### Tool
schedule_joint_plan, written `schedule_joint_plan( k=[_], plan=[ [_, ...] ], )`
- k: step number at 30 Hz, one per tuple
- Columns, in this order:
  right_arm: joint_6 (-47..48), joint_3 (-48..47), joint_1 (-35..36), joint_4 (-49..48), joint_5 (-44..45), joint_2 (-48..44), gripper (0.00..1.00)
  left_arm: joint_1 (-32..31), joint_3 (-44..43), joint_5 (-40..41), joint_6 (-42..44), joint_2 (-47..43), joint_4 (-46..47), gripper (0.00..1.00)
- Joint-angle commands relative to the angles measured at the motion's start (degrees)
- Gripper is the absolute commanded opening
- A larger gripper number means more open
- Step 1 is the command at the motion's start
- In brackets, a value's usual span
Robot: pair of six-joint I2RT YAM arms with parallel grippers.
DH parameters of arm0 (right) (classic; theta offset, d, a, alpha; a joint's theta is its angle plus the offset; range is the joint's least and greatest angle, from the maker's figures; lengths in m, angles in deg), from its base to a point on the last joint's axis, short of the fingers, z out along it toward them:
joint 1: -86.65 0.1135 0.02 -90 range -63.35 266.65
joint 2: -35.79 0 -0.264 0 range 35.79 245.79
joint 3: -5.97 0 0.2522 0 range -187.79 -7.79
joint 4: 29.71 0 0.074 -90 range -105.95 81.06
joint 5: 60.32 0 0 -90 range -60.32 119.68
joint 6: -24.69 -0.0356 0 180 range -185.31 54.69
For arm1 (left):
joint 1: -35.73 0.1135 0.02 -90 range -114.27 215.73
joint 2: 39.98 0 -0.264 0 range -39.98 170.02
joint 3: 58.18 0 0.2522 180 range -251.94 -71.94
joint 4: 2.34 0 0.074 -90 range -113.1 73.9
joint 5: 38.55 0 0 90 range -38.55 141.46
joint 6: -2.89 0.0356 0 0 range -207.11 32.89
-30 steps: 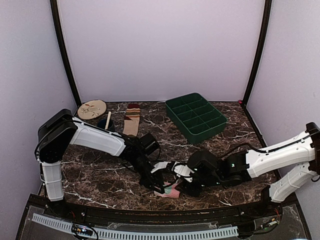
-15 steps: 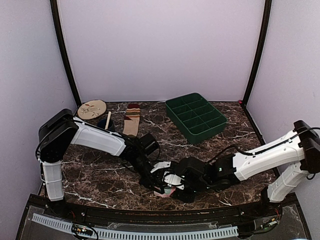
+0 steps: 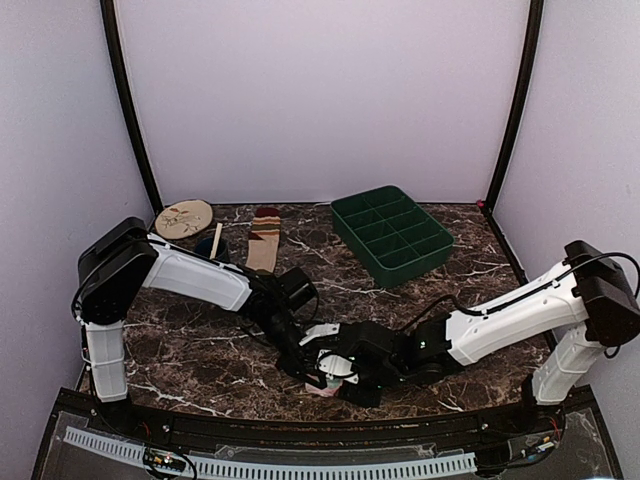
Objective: Roll the socks
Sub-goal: Roll the sock at the center of the board.
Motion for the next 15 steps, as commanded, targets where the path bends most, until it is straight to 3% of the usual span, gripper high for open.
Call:
schedule_joint_plan(
  k=[1,11,15],
  plan=[
    [1.70,-0.01,0.49,-1.24,-1.01,2.65,0.54,-0.08,1.44,5.17,0.58,3.00,-6.43,0.00],
    [1.98,1.03,0.46,-2.48,-1.15,5.34,0.53,0.23,0.83,1.86,0.35,3.57,-6.34,0.00],
    [1.56,1.15,0.39,-2.93,-0.95,6.24,0.45,0.32,0.73,1.33,0.19,3.67,-6.34,0.00]
  ],
)
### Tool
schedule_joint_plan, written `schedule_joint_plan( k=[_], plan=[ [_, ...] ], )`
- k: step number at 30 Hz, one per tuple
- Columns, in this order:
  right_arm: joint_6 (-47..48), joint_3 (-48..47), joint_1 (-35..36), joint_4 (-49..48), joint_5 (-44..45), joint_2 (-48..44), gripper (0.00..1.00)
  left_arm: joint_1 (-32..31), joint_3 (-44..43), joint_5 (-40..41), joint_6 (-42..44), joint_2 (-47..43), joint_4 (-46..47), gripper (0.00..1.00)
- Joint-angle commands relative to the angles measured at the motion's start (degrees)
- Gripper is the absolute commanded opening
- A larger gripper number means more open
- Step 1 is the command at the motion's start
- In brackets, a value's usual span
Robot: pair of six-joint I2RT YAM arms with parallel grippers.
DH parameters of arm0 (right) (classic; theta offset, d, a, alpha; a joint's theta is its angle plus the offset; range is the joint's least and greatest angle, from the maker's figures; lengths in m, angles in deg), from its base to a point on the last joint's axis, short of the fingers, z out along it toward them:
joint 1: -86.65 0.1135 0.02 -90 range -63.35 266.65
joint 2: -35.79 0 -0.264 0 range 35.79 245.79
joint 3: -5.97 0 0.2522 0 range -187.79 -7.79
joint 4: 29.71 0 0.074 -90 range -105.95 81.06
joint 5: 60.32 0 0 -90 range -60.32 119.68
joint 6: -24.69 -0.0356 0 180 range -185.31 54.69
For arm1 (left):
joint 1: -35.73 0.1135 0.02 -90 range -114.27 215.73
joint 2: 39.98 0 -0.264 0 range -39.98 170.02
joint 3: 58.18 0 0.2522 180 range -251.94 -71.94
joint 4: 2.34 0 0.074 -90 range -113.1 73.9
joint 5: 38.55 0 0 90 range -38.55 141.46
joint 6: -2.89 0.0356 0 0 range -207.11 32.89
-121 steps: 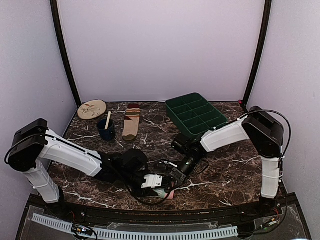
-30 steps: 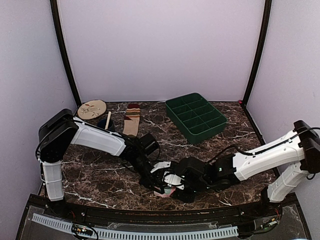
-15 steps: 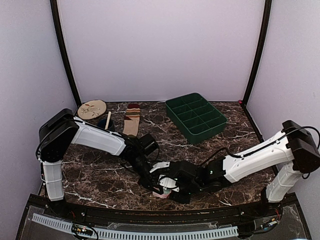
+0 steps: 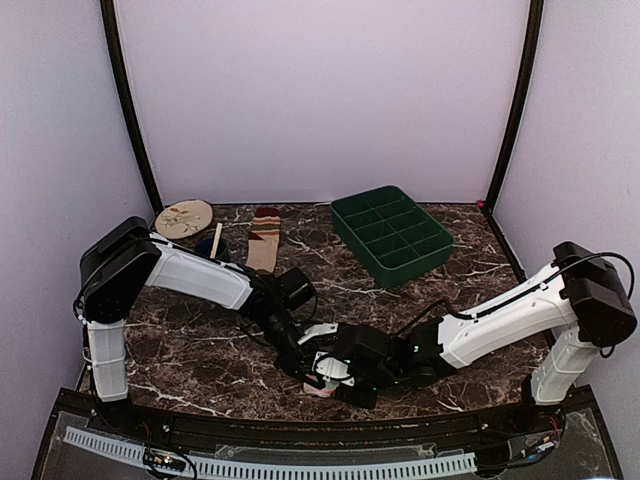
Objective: Roll the socks
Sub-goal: Roll the sock at the center of the board.
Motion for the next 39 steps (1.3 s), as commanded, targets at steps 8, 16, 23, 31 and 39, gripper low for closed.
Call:
schedule_joint_plan(
  k=[8,16,23,31,39],
  plan=[
    [-0.56,1.73,-0.21,-0.07,-1.83,3.16,0.12,-0.08,1.41,4.91,-1.86,2.88,-4.84,0.08],
    [-1.58,2.33,-0.67,0.68,-2.48,2.25,0.05,2.60,3.74,8.29,-6.25,2.55,-1.43,0.26],
    [-2.79,3.54,-1.11,0.47,-2.08,0.68,0.01,4.84,6.12,10.53,-8.21,2.21,0.63,0.31],
    [-3.95,4.39,-1.37,0.08,-2.02,-0.24,0.00,6.32,5.82,14.14,-12.07,3.05,1.19,0.33],
    [-5.57,5.38,-1.38,-0.09,-2.59,-0.48,0.00,9.98,6.60,14.12,-18.86,2.79,4.42,0.35]
  ],
)
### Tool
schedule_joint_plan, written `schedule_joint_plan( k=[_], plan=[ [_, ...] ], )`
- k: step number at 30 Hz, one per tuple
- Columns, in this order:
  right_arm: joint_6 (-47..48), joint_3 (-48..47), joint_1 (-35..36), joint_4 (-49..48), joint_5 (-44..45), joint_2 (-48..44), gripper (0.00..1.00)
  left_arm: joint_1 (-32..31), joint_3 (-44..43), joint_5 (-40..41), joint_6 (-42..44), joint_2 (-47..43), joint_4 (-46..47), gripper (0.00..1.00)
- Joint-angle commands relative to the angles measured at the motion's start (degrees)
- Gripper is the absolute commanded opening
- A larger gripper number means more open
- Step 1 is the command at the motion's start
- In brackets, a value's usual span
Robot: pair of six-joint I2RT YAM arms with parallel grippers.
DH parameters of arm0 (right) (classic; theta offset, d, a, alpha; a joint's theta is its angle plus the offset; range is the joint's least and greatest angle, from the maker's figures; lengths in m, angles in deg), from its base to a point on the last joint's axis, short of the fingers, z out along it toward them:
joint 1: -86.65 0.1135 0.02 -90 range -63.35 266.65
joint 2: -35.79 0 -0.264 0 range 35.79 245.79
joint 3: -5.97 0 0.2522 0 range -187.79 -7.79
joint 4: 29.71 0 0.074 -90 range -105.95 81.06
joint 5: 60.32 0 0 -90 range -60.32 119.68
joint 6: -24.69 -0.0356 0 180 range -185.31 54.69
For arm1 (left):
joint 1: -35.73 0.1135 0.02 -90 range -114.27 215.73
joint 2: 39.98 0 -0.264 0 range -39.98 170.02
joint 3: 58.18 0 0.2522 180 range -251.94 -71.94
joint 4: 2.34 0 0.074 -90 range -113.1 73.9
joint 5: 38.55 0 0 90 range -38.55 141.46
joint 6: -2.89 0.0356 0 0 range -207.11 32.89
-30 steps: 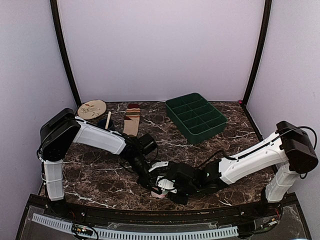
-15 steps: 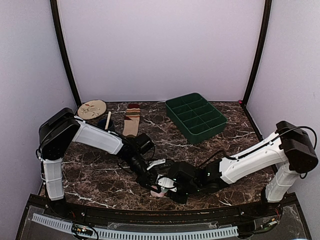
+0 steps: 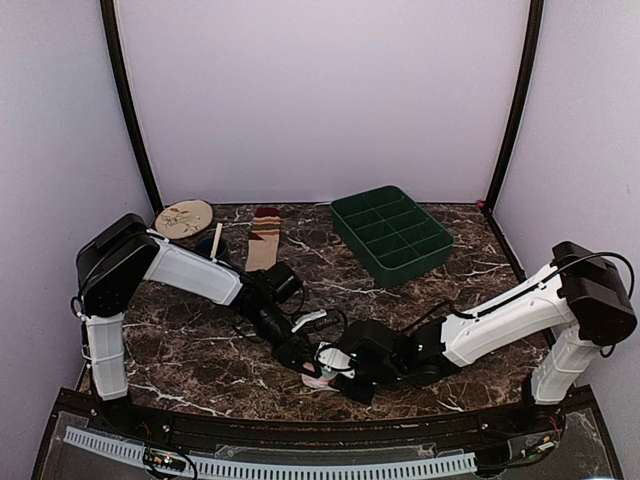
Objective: Roll the socks
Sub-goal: Roll the sock at the center of the board.
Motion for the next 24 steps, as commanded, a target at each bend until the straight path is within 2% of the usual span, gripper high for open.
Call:
schedule_joint_plan(
  k=[1,15,24],
  plan=[
    [-1.30,2.59,0.36,6.64,-2.15,0.02,0.00,4.70,3.01,15.71,-5.60,3.00,-1.31,0.35],
    [-4.37,0.37,-0.22,8.28,-4.17,4.37,0.00,6.04,5.91,10.75,-10.40,-1.99,2.13,0.36],
    [-7.90,0.19,-2.61,7.26,-5.14,4.74,0.00,5.99,14.84,11.18,-18.37,-9.98,11.18,0.36]
  ],
)
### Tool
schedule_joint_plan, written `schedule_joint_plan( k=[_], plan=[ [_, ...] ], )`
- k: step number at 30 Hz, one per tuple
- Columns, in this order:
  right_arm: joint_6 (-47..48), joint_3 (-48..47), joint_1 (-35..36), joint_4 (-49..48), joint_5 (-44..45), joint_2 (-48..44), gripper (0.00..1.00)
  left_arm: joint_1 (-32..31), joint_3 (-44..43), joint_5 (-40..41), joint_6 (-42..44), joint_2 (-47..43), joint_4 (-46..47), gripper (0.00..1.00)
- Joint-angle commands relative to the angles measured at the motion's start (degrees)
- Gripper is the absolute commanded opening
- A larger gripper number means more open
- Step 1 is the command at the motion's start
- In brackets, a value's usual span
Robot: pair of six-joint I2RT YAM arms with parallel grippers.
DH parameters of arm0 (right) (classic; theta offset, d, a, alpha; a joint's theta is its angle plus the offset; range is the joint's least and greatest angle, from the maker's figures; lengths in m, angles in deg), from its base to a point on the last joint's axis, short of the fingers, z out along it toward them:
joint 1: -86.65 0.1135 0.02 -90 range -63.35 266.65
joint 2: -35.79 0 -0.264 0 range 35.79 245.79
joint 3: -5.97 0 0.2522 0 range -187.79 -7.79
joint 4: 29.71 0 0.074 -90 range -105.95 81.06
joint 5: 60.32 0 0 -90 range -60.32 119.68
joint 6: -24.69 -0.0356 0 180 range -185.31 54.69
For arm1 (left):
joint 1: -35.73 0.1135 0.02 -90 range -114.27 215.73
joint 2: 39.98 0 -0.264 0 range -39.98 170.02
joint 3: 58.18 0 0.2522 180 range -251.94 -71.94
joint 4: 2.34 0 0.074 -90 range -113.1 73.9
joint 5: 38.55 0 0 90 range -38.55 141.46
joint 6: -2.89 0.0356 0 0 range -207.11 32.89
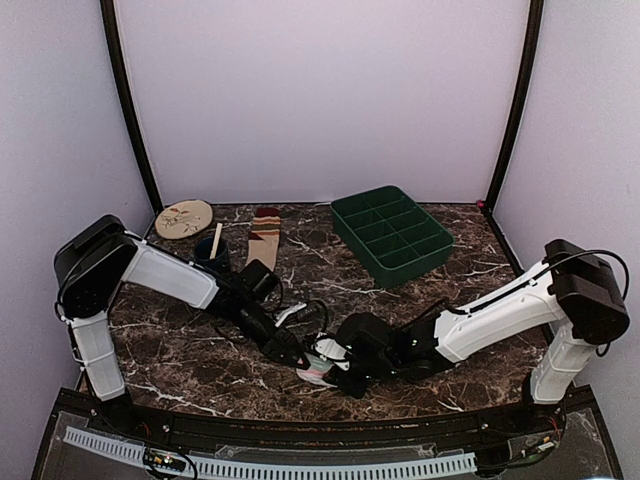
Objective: Roll the socks
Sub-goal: Roll the sock at the center of the board, then move the storage box to the center of the board.
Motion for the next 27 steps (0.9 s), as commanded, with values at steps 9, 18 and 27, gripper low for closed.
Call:
schedule_joint_plan(
  k=[9,18,27],
  plan=[
    [-6.59,1.06,-1.90,8.69,-3.46,0.61,0.00,2.23,10.63,18.64,-11.24,-13.49,7.25,0.35],
    [-10.17,-0.78,-2.91,9.88,-4.31,-2.38,0.00,2.18,14.95,26.79,-16.07,-23.19,12.89,0.35],
    [-11.40,-5.09,-4.88,12.54,-3.16,-4.57,0.00,2.06,16.67,28.51,-16.79,-26.90,14.00,0.35]
  ],
)
